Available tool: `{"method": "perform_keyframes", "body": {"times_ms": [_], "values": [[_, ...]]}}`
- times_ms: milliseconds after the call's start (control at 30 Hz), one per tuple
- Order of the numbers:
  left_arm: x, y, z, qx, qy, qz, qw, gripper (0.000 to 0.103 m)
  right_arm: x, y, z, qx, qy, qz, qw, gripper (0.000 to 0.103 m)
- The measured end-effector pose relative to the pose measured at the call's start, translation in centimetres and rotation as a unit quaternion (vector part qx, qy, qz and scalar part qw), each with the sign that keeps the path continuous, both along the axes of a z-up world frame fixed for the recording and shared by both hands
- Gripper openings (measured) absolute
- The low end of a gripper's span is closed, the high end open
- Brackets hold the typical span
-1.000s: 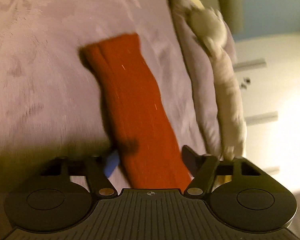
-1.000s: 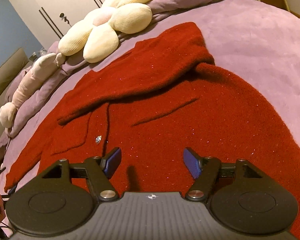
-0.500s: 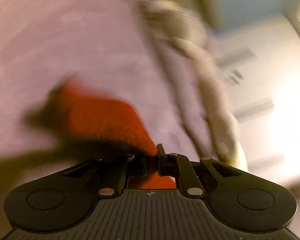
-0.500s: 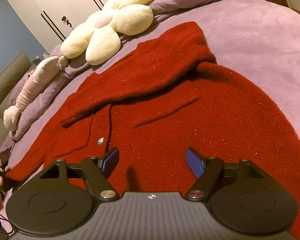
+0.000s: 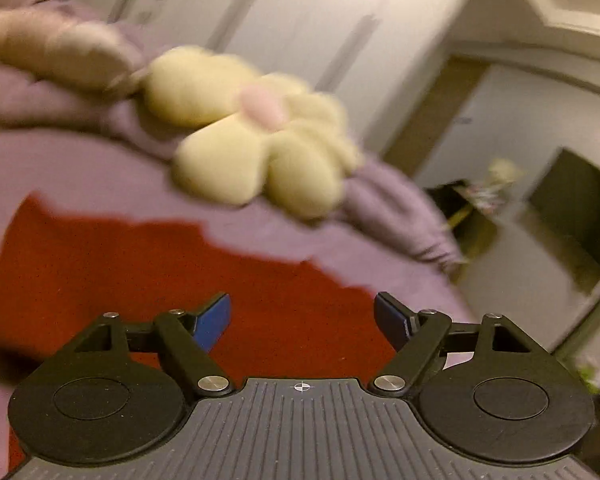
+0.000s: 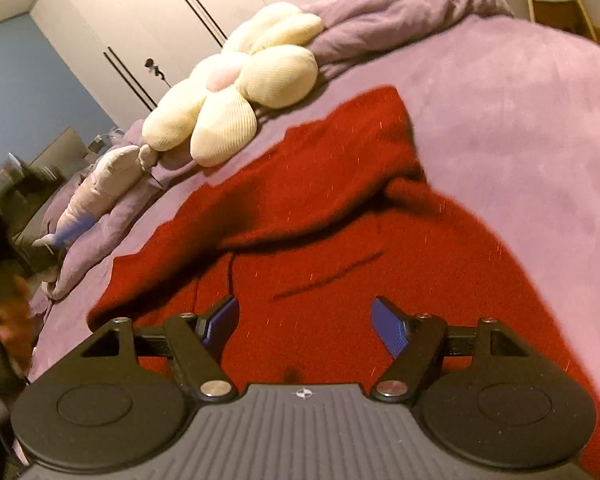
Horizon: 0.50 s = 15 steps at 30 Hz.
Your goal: Fold small clothes
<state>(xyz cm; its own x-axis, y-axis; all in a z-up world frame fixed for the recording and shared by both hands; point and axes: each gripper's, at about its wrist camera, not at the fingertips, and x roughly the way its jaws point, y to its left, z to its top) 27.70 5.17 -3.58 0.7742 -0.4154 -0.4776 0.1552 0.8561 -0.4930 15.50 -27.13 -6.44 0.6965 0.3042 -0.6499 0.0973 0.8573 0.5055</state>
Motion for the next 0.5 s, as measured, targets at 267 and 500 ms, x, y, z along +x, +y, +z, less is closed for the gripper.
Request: {"method": "perform_keyframes", "body": {"times_ms": [267,500], "values": [[-2.5,5.4,-7.5,0.094,0.051,0.152,0.9825,0.087,8.0,2.6,0.3,-0.024,-0.039,0.065,0.997,0.067],[-2.9,6.6,-10.0,0.061,0.023,0.153,0.9861,0.096,15.9,6.6,-3.7,-0.023,0.028,0.074,0.997,0.049]]}}
